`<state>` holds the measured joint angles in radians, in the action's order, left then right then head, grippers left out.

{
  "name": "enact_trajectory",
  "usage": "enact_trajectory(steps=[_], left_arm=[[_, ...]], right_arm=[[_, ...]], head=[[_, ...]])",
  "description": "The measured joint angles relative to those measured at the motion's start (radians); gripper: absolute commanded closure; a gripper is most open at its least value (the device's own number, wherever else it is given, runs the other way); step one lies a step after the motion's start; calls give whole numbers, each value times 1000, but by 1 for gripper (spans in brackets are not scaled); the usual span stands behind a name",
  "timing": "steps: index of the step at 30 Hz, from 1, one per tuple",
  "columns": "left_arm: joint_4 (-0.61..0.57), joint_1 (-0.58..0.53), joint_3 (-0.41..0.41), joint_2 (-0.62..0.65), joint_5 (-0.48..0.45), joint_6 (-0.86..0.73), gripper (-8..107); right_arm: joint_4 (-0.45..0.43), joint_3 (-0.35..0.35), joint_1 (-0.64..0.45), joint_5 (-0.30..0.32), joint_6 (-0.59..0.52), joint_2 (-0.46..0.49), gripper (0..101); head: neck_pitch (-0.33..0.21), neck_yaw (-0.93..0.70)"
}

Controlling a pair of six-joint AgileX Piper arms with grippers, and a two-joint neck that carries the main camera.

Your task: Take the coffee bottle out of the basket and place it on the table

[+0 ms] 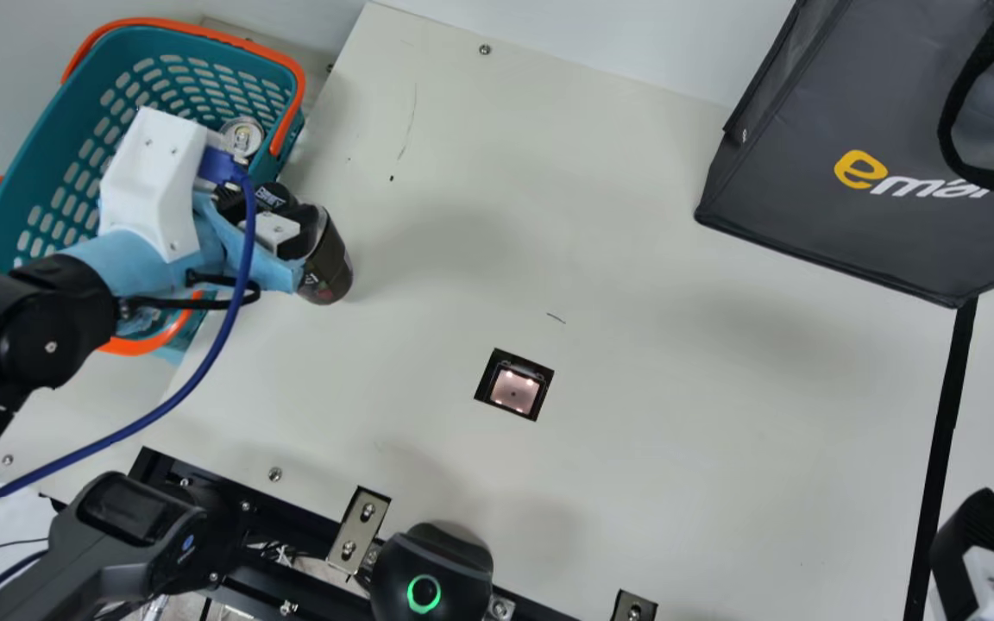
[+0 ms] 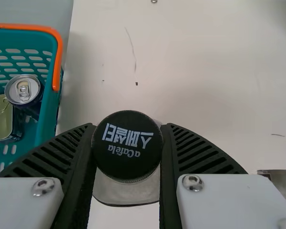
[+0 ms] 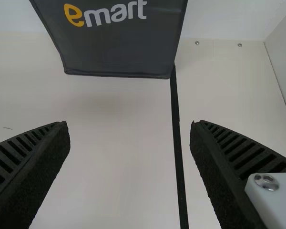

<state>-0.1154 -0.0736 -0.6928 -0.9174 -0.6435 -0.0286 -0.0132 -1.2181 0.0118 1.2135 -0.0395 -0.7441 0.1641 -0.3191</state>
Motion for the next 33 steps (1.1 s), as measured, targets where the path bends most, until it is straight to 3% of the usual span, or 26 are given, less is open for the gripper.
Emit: enact_trajectory(steps=[22, 33], left_arm=[[136, -88, 87, 26, 54, 133, 89], [179, -115, 94, 27, 51, 185, 52]], right_arm=[[0, 0, 0, 0, 0, 0, 10], [0, 0, 0, 0, 0, 0, 10]], head=[[0, 0], [0, 0]])
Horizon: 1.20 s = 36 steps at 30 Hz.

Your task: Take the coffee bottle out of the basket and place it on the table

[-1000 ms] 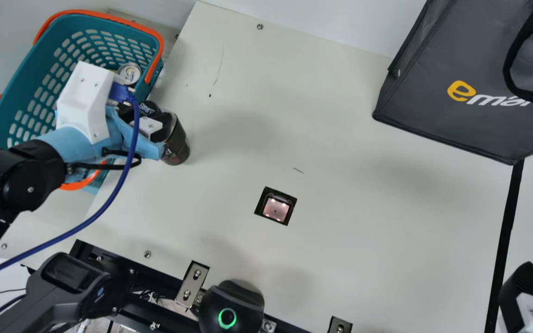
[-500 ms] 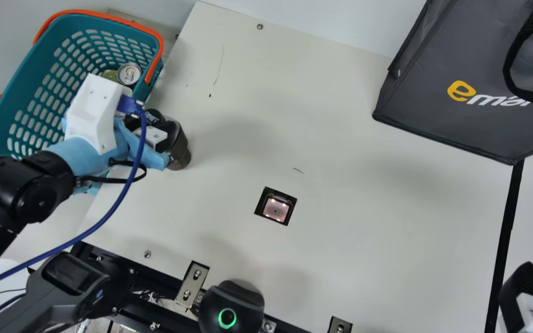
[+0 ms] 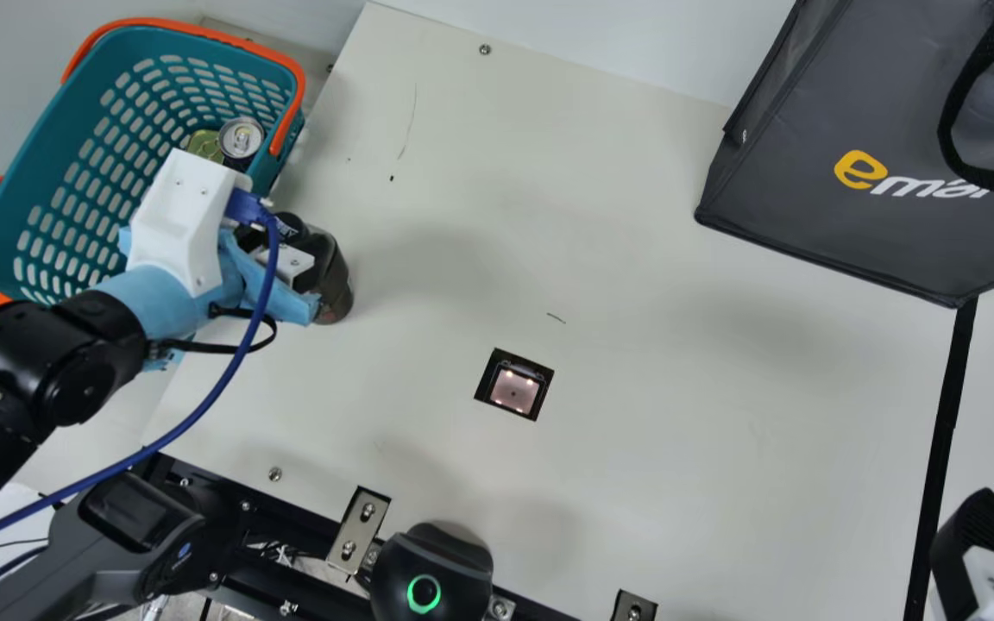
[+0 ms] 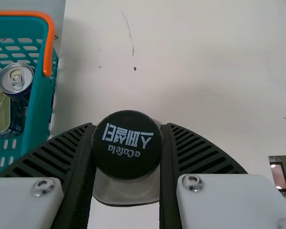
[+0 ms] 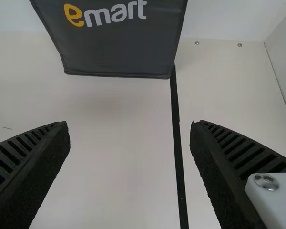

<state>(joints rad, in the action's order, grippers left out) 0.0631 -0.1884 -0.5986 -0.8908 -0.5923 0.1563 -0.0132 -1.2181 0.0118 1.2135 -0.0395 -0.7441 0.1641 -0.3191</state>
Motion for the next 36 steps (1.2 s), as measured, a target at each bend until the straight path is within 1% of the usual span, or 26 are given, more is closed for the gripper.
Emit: enact_trajectory(steps=[13, 25, 36], left_arm=[[20, -17, -22, -12, -12, 42, 9], [37, -27, -48, -19, -20, 61, 9], [32, -15, -107, -32, -27, 53, 9]], right_arm=[[0, 0, 0, 1, 0, 0, 10], [0, 0, 0, 1, 0, 0, 10], [0, 0, 0, 0, 0, 0, 10]], head=[[0, 0], [0, 0], [0, 0]])
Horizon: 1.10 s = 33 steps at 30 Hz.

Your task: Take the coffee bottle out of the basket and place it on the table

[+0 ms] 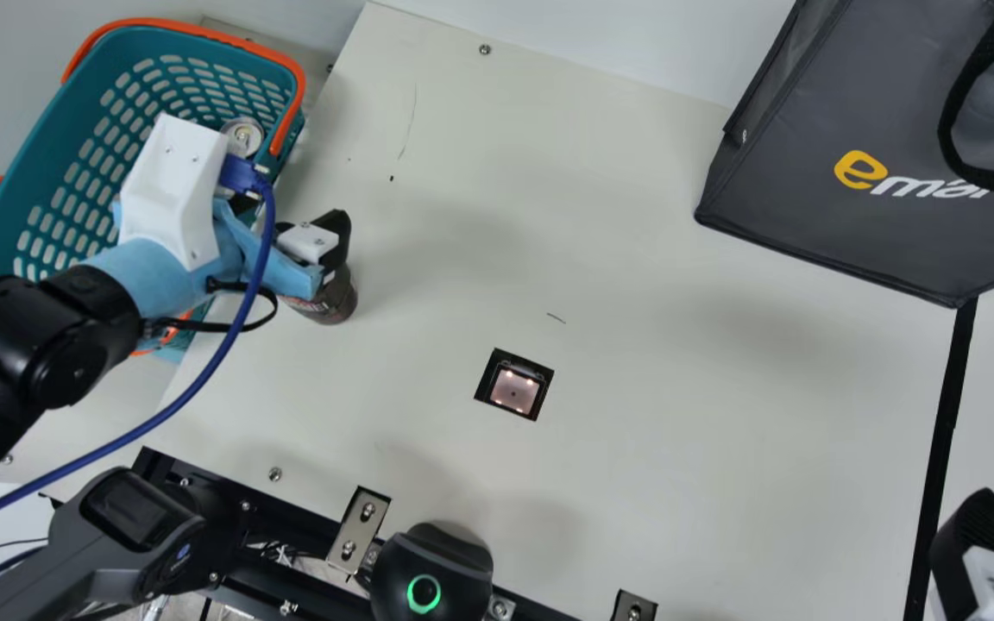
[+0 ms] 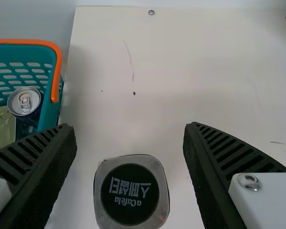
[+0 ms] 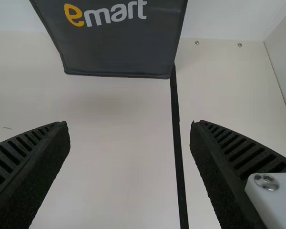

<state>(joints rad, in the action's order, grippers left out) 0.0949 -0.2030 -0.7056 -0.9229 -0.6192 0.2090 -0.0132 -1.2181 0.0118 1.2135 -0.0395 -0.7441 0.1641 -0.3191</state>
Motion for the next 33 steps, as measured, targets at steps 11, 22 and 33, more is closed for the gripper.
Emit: enact_trajectory(steps=[11, 22, 33], left_arm=[[-21, 31, -41, -8, -6, -28, 9], [-24, 33, -43, -8, -8, -33, 9], [-24, 33, -43, -8, -8, -33, 9]], right_arm=[[0, 0, 0, 0, 0, 0, 10], [0, 0, 0, 1, 0, 0, 10], [0, 0, 0, 1, 0, 0, 10]], head=[[0, 0], [0, 0], [0, 0]])
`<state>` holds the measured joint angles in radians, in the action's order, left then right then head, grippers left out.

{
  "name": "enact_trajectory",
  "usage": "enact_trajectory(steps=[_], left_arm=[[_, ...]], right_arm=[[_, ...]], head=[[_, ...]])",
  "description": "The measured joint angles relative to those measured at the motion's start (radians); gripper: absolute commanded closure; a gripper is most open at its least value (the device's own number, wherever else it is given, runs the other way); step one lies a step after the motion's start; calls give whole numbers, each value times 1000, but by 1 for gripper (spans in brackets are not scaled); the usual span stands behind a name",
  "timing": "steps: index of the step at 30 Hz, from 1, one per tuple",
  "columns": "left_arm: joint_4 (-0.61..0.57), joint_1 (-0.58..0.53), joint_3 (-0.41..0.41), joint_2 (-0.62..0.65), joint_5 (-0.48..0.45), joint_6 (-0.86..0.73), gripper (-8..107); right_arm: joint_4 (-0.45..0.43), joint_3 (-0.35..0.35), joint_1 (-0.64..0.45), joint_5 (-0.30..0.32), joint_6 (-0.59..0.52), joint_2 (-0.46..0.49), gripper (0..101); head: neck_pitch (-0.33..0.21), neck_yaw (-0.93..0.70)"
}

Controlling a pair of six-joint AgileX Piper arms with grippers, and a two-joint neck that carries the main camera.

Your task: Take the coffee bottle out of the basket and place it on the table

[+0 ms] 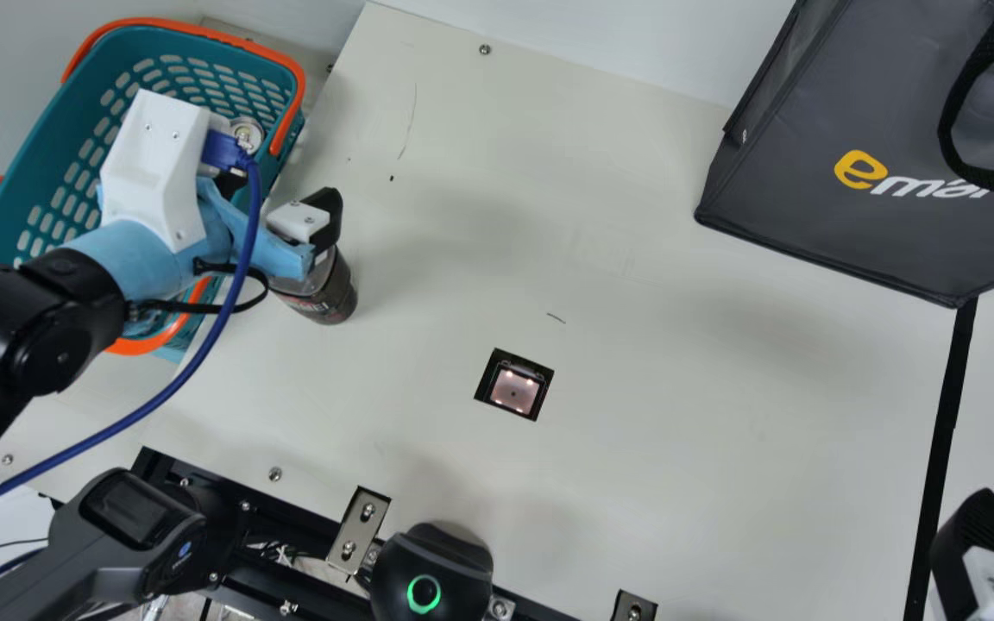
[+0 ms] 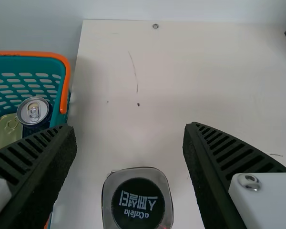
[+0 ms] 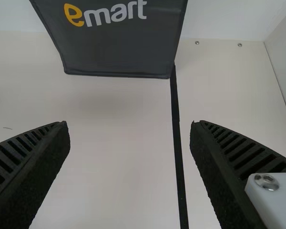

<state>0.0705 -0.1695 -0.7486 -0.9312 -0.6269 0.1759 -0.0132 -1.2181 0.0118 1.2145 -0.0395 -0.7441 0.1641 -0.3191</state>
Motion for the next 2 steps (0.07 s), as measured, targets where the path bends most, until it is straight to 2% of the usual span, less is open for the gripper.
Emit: enact_trajectory(steps=[2], left_arm=[[0, 0, 0, 0, 0, 0, 9]], right_arm=[[0, 0, 0, 0, 0, 0, 10]], head=[[0, 0]])
